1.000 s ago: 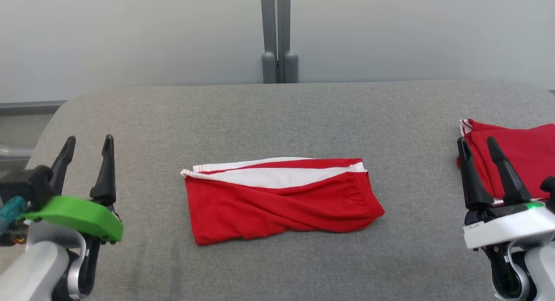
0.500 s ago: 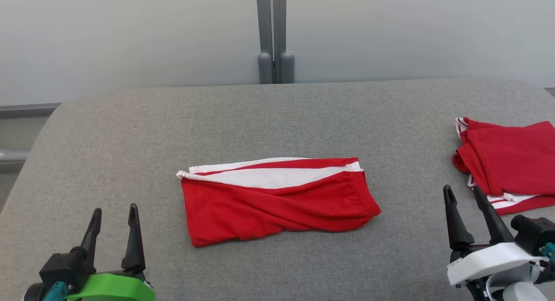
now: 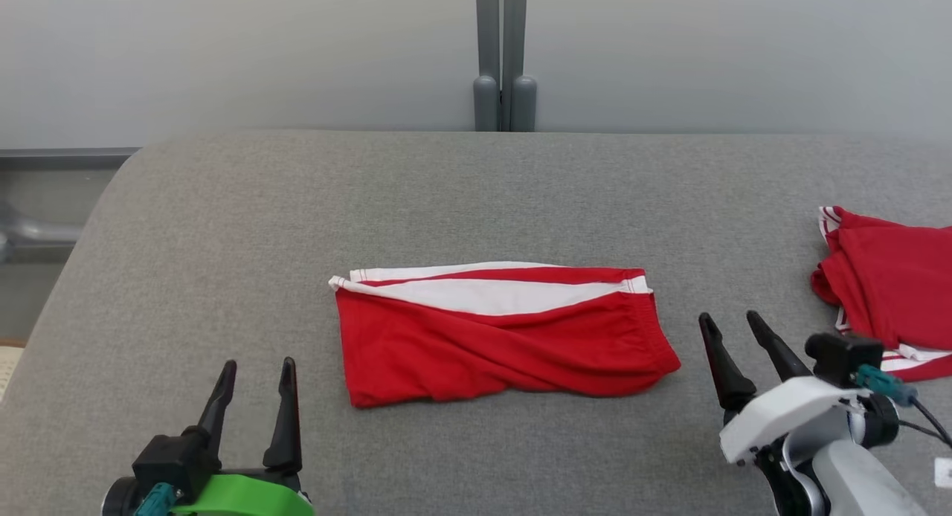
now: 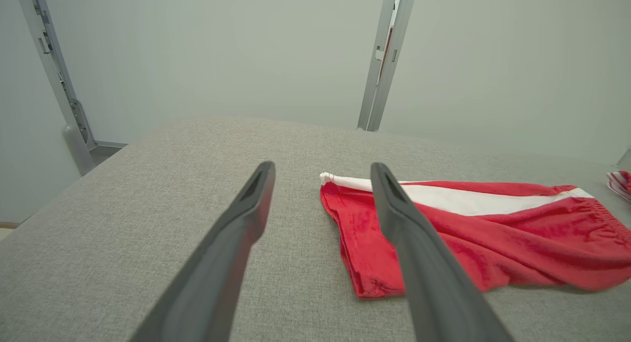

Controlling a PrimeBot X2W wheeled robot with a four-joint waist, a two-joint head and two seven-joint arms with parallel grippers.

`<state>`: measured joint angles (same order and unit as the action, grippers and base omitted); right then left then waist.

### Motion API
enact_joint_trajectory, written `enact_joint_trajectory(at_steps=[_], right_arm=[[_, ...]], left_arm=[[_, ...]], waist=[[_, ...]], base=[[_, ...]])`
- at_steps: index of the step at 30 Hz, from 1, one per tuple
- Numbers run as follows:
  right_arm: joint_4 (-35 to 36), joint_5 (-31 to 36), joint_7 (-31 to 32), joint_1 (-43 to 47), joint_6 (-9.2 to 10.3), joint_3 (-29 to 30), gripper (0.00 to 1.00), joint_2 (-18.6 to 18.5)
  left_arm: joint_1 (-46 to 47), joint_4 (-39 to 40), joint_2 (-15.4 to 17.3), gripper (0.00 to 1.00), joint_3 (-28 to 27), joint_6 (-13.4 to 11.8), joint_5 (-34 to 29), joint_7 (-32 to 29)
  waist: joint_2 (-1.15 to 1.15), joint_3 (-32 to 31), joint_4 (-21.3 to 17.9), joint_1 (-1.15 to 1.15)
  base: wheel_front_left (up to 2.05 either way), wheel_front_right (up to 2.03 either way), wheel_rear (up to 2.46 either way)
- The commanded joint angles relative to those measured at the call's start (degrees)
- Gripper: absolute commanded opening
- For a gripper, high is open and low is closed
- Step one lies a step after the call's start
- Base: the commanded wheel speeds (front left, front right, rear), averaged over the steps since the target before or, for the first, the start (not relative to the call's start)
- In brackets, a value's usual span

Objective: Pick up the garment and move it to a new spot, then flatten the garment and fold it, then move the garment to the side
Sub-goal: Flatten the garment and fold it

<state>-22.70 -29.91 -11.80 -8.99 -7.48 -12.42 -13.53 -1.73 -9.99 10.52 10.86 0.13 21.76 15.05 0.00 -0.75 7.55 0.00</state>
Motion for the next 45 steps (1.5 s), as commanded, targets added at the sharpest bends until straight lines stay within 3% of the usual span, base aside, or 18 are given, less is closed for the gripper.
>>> enact_joint_trajectory(at_steps=[1,8,14,18,26,27,29,37,45], right_arm=[[-1.51,-0.3,0.65,-2.29,-0.03,-0.51,1.0,0.09],[-12.08,-1.51,6.27,-11.32,-0.02,-1.83,1.0,0.34],[-20.85,-3.68,13.93,-16.08,-0.03,0.25,1.0,0.88],[-23.72,-6.08,18.79,-17.33,-0.03,0.64,1.0,0.79],[-27.84,-8.37,21.66,-16.97,0.02,1.48,1.0,1.78],[-27.82,-8.83,21.75,-16.88,0.02,1.37,0.76,2.03],[-27.76,-9.48,21.54,-16.74,-0.03,1.05,0.0,2.13],[-24.46,-13.0,21.78,-16.51,-0.02,-0.39,0.0,0.13],[-20.61,-12.88,26.16,-15.46,-0.03,-2.08,0.0,-8.05]], left_arm=[[1.1,-0.6,-0.6,1.0,-0.26,0.62,-0.5,0.13],[3.42,-2.04,-3.48,1.0,-1.25,3.55,-2.4,0.14],[4.86,-3.33,-5.27,1.0,-2.88,4.24,-3.18,0.14],[5.38,-4.02,-6.02,1.0,-3.55,4.81,-3.73,0.14],[6.06,-5.28,-6.91,1.0,-4.72,5.88,-4.41,0.14],[6.1,-5.43,-6.97,1.0,-4.82,5.92,-4.47,0.14],[6.03,-5.79,-7.01,1.0,-5.08,6.13,-4.63,0.14],[4.78,-6.39,-7.14,1.0,-6.23,6.66,-5.38,0.14],[3.64,-7.04,-7.16,1.0,-6.45,6.94,-5.84,0.14]], waist=[[0.0,0.81,1.59,0.0],[0.0,3.74,5.85,0.0],[0.0,5.68,8.8,0.0],[0.0,6.74,10.23,0.0],[0.0,6.96,11.23,0.0],[0.0,6.86,11.23,0.0],[0.0,6.56,11.09,0.0],[0.0,4.81,9.16,0.0],[0.0,2.97,5.97,0.0]], base=[[0.0,0.0,0.0],[0.0,0.0,0.0],[0.0,0.0,0.0],[0.0,0.0,0.0],[0.0,0.0,0.0],[0.0,0.0,0.0],[0.0,0.0,0.0],[0.0,0.0,0.0],[0.0,0.0,0.0]])
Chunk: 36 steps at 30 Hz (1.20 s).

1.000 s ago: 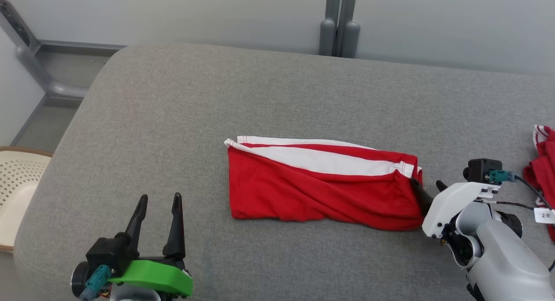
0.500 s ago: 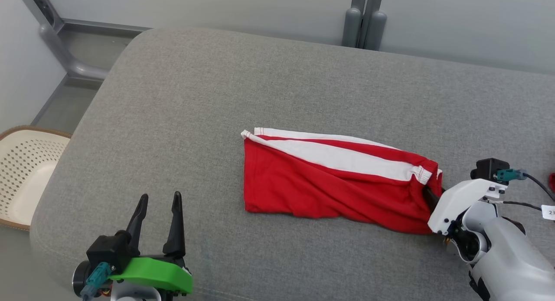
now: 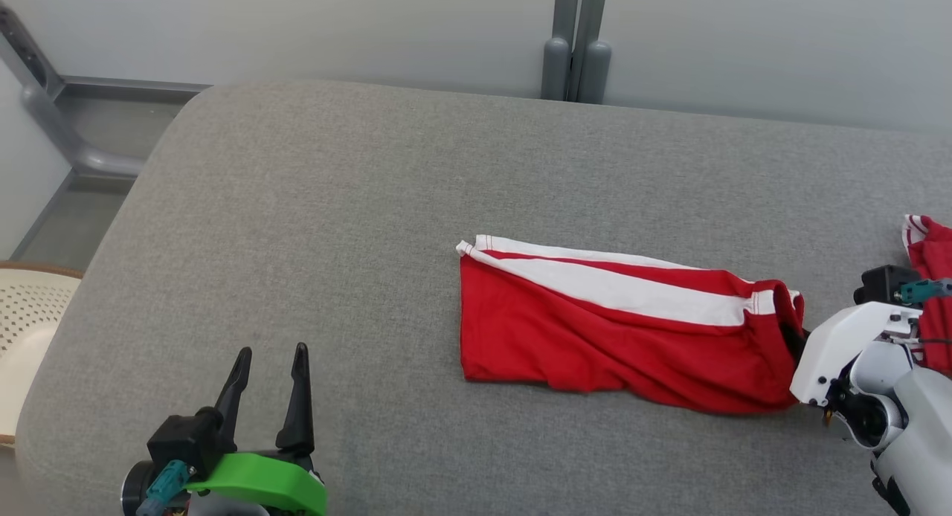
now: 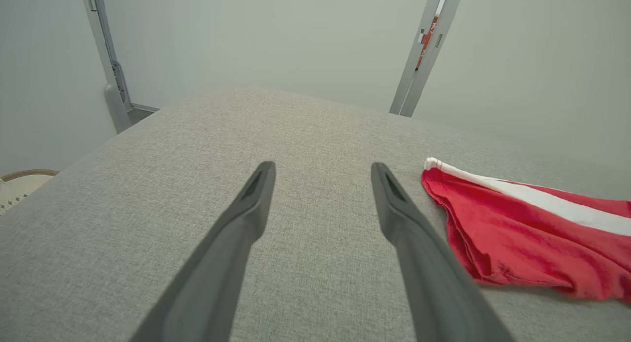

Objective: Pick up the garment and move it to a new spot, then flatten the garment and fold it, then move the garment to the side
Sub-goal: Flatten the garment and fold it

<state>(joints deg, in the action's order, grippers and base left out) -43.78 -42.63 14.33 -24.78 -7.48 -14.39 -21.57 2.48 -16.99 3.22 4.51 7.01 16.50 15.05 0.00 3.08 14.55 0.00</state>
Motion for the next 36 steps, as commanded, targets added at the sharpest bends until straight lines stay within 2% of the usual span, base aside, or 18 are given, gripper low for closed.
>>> enact_joint_trajectory(at_steps=[1,5,8,13,16,22,28,31,36], right_arm=[[1.33,-0.71,0.8,0.49,-0.03,0.08,0.0,-0.84],[5.07,-3.51,3.08,0.88,-0.02,1.4,0.0,-1.38],[7.85,-5.5,4.72,1.05,-0.03,2.59,0.0,0.09],[12.61,-9.25,7.07,1.09,-0.03,4.67,0.0,5.36],[13.5,-11.59,7.73,0.27,-0.03,6.86,0.0,9.83],[10.01,-13.49,6.65,-3.18,-0.03,11.51,0.0,16.4],[3.77,-14.59,3.15,-7.54,-0.03,13.25,0.0,18.43],[0.11,-18.02,1.49,-9.52,-0.03,10.27,0.0,18.63],[-6.28,-24.07,-2.64,-12.42,-0.03,1.42,0.0,18.44]], left_arm=[[-0.64,-0.14,0.13,1.0,-0.05,0.09,-0.68,0.14],[-0.96,-0.61,0.13,1.0,0.04,0.25,-0.91,0.14],[-1.28,-1.01,0.14,1.0,0.23,0.33,-1.03,0.14],[-1.63,-1.54,0.12,1.0,0.67,0.38,-0.97,0.14],[-1.35,-1.97,0.11,1.0,1.0,0.39,-0.79,0.14],[0.04,-2.78,0.01,1.0,1.99,0.46,-0.29,0.14],[1.0,-3.47,-0.13,1.0,2.5,0.48,0.38,0.14],[1.61,-3.8,-0.19,1.0,2.77,0.47,0.68,0.14],[2.41,-4.36,-0.26,1.0,2.86,0.49,1.03,0.14]], waist=[[0.0,-1.11,-1.44,0.0],[0.0,-2.16,-2.62,0.0],[0.0,-3.1,-2.94,0.0],[0.0,-3.63,-2.38,0.0],[0.0,-3.42,-1.26,0.0],[0.0,-2.19,2.19,0.0],[0.0,-0.42,6.06,0.0],[0.0,0.46,7.58,0.0],[0.0,1.28,8.86,0.0]], base=[[0.0,0.0,0.0],[0.0,0.0,0.0],[0.0,0.0,0.0],[0.0,0.0,0.0],[0.0,0.0,0.0],[0.0,0.0,0.0],[0.0,0.0,0.0],[0.0,0.0,0.0],[0.0,0.0,0.0]])
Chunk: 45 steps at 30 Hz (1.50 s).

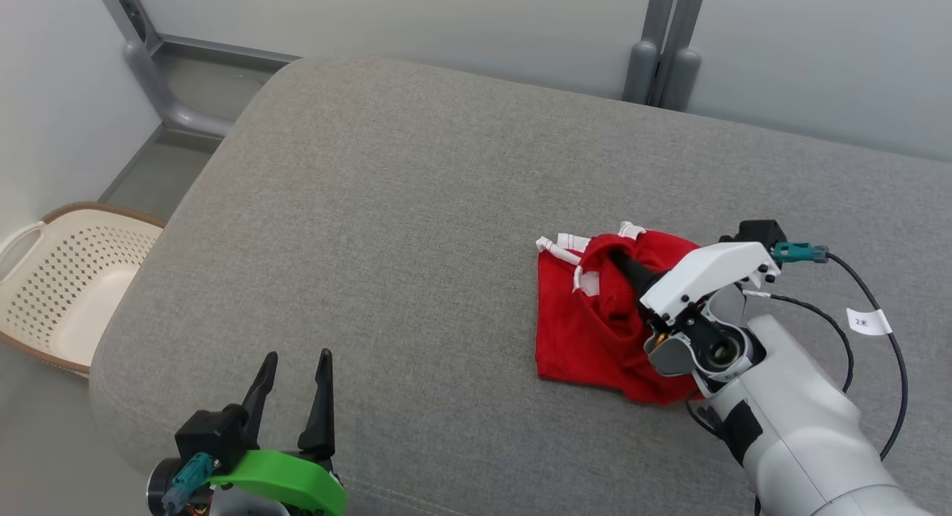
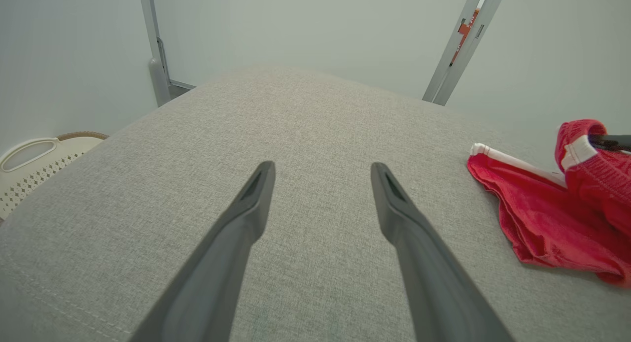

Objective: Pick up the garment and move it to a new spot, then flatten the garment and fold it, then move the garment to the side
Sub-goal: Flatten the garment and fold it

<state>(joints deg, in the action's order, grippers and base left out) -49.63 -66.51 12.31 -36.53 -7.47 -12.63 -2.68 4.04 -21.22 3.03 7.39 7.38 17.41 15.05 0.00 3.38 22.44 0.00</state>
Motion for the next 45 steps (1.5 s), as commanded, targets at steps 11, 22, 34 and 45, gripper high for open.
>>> enact_joint_trajectory(at_steps=[11,22,34,45], right_arm=[[-5.53,-7.78,-6.53,-4.41,-0.05,-14.39,1.0,-0.35],[9.83,-2.53,-14.75,-0.63,-0.05,-16.06,1.0,-9.74],[28.88,17.42,-27.33,14.05,-0.04,-11.22,1.0,-24.48],[40.88,38.64,-27.46,30.91,-0.04,5.46,1.0,-14.42]], left_arm=[[0.76,-0.5,-0.1,1.0,-0.82,0.15,-0.19,0.14],[-1.8,2.0,-0.07,1.0,-2.33,0.13,-2.04,0.14],[-4.99,7.81,0.34,1.0,-4.57,0.04,-3.44,0.14],[-6.04,10.6,0.21,1.0,-6.59,-0.05,-5.53,0.14]], waist=[[0.0,0.16,-1.54,0.0],[0.0,-3.32,-6.37,0.0],[0.0,-5.66,-11.54,0.0],[0.0,-5.17,-15.92,0.0]], base=[[0.0,0.0,0.0],[0.0,0.0,0.0],[0.0,0.0,0.0],[0.0,0.0,0.0]])
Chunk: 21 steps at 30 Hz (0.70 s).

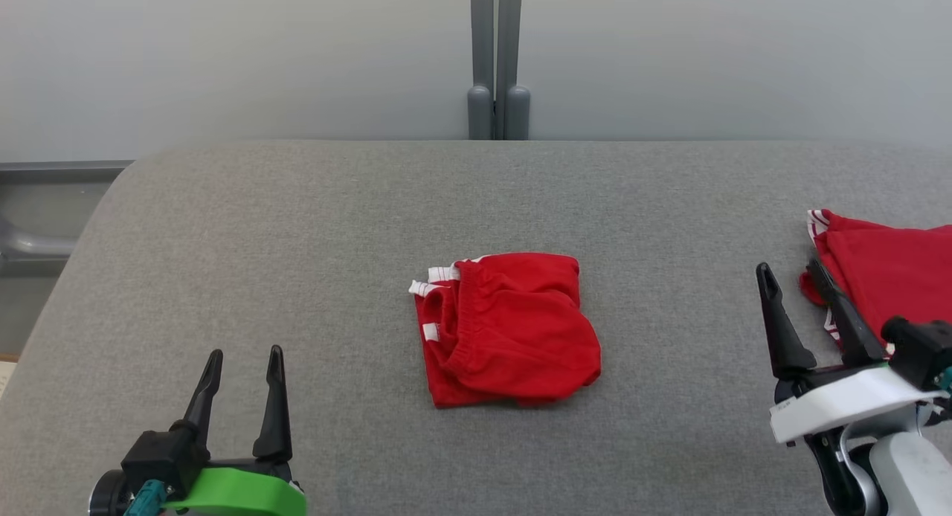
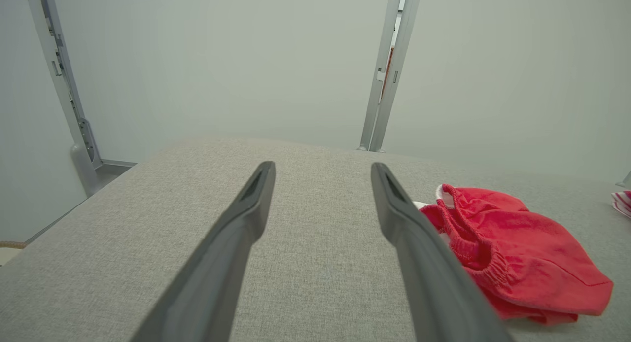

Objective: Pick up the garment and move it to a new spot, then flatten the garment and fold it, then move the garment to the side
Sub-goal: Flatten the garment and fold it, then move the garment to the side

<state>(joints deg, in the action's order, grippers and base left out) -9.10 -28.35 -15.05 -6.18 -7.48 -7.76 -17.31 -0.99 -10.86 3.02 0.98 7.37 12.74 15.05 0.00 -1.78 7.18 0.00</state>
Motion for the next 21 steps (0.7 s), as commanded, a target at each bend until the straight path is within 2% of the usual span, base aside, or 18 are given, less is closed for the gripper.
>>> enact_joint_trajectory(at_steps=[1,5,9,21], right_arm=[[0.33,1.4,-0.11,1.35,-0.03,1.6,1.0,0.95],[-0.31,5.0,-0.11,4.06,-0.03,3.95,1.0,3.75],[-0.45,6.51,-0.12,4.46,-0.03,4.18,1.0,4.86],[-3.17,7.32,-0.12,3.62,-0.03,2.81,1.0,4.99]], left_arm=[[-1.08,0.44,0.29,1.0,-0.23,-0.03,-1.34,0.14],[-1.63,1.28,0.28,1.0,-0.8,0.0,-2.3,0.14],[-1.9,1.85,0.23,1.0,-1.05,0.04,-2.91,0.14],[-1.95,1.26,0.12,1.0,-0.58,0.13,-3.36,0.14]], waist=[[0.0,-0.05,-0.81,0.0],[0.0,-0.41,-1.48,0.0],[0.0,-0.27,-2.19,0.0],[0.0,-0.26,-2.26,0.0]], base=[[0.0,0.0,0.0],[0.0,0.0,0.0],[0.0,0.0,0.0],[0.0,0.0,0.0]])
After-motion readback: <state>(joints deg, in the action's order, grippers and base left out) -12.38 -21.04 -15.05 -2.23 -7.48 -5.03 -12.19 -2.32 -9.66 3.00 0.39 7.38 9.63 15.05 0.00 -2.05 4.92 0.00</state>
